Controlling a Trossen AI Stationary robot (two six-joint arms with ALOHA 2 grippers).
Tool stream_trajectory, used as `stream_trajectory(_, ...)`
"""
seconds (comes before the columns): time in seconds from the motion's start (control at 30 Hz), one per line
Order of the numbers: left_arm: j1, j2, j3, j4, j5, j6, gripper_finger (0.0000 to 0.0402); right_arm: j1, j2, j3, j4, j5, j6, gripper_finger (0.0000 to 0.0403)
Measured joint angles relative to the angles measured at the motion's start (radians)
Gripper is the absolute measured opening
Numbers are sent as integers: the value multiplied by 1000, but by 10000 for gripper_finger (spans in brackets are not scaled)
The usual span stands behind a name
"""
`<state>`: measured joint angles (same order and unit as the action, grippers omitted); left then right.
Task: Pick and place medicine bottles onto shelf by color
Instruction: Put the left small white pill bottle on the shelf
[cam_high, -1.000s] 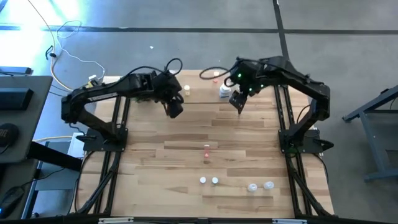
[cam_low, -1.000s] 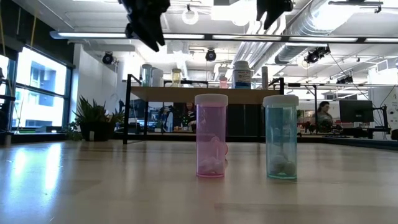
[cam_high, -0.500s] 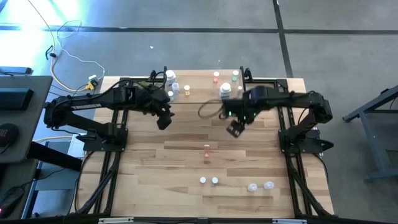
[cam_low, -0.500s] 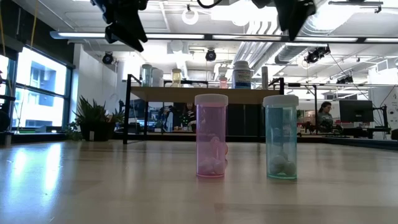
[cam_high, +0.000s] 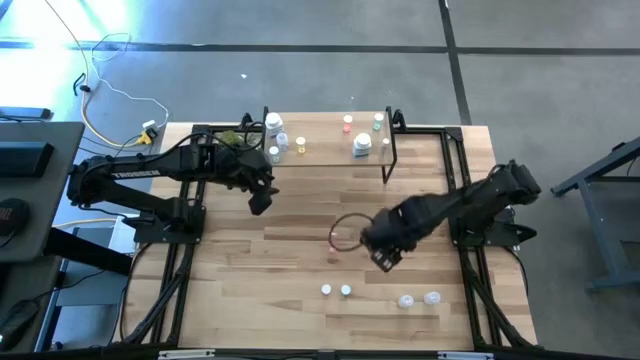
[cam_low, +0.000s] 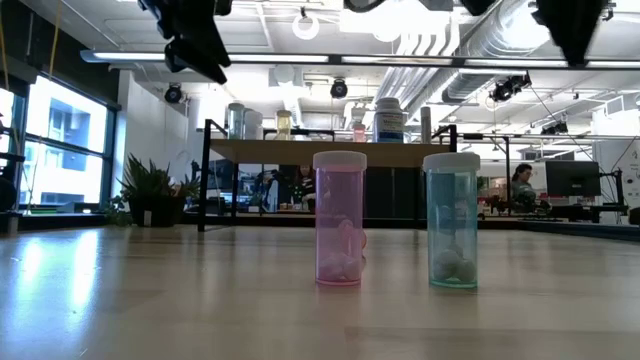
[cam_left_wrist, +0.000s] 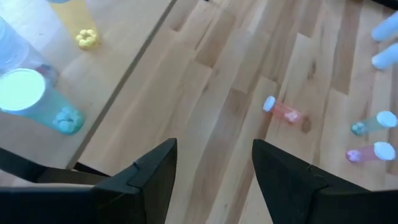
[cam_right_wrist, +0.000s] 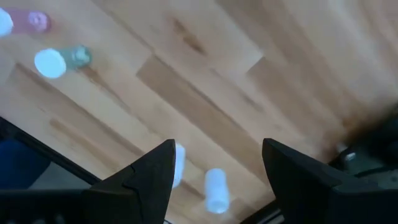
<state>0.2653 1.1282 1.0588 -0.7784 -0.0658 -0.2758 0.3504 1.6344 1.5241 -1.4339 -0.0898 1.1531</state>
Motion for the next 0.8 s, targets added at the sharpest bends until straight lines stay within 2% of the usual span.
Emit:
stream_trajectory(0.13, 0, 0, 0, 0, 34, 9, 200, 77, 1, -52, 74, -19, 141, 232)
stream_trajectory(0.47, -64, 0, 0, 13, 32, 17, 200, 248, 1, -126, 191, -12, 476, 232)
stream_trajectory(0.8, -104, 0, 0, 22, 29, 16, 200, 361, 2, -226, 337, 9, 717, 232)
